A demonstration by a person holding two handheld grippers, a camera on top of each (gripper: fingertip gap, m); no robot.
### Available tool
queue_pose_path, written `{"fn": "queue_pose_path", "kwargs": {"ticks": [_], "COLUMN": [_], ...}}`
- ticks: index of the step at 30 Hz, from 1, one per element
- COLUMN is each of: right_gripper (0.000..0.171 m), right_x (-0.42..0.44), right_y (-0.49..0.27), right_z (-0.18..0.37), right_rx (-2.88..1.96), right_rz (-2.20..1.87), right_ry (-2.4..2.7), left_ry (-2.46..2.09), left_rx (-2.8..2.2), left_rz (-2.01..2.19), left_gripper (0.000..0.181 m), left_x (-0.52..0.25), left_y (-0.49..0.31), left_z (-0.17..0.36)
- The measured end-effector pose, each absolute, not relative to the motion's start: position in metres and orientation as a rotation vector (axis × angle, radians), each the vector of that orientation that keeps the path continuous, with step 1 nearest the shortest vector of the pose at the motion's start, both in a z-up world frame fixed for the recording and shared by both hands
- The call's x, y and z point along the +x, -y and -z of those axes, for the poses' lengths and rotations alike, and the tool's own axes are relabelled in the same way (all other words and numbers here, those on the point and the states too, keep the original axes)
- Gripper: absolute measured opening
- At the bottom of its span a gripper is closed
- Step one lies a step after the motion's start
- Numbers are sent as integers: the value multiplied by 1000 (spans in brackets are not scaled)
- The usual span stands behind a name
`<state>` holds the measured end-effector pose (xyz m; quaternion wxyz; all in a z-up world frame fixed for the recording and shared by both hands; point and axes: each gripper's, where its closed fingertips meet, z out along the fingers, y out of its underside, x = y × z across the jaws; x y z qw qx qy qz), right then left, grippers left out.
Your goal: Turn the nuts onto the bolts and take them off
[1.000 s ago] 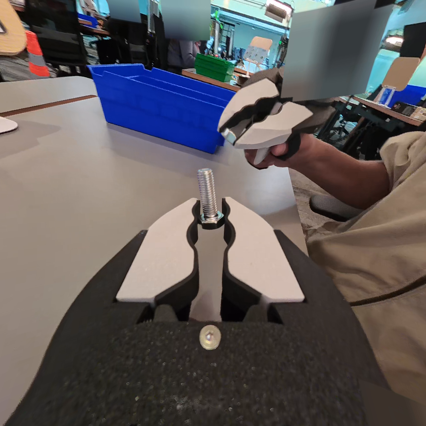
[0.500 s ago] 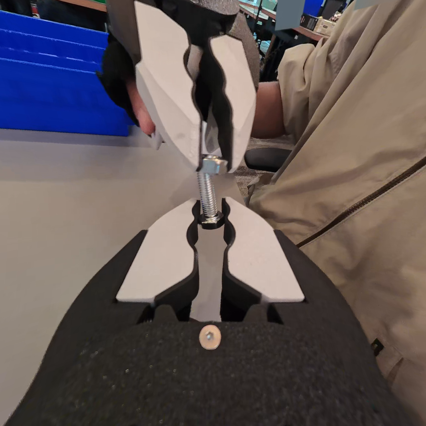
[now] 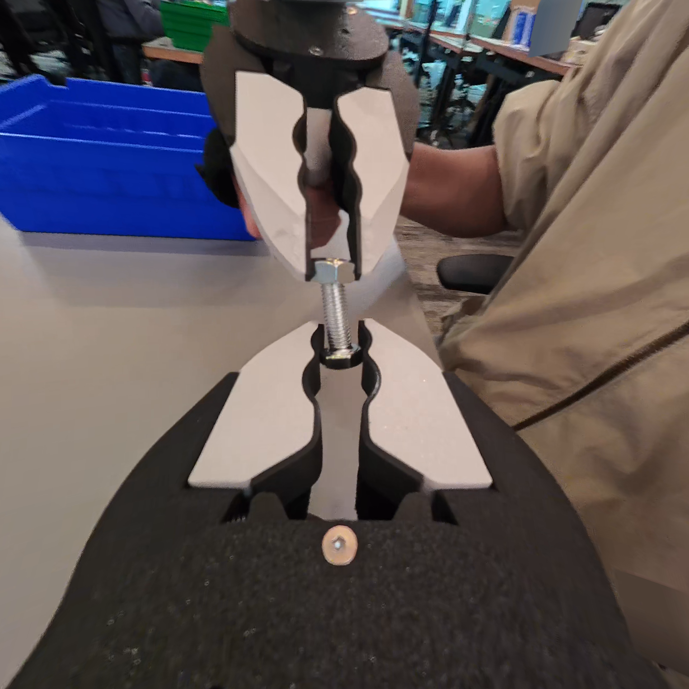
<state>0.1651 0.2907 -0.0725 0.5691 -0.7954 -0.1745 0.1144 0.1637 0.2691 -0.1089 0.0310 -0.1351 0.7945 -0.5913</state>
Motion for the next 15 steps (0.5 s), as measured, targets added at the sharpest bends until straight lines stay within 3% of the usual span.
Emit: {"fn": "queue_pose_path", "kwargs": {"ticks": [10,15], "right_gripper": [17,17], "right_x": [190,185], "right_y": [-295,-295], "right_z": [86,74], "right_rx": [-1884,-1723], "right_rz": [-272,-451], "right_ry": [56,-99], "left_ry": [-2115,-2002], "left_rx": [-613,-609], "left_rz": [1238,1178], "left_gripper": [17,16], "left_x": [197,195], "left_y": [-288,-288], "left_z": [119,108]}}
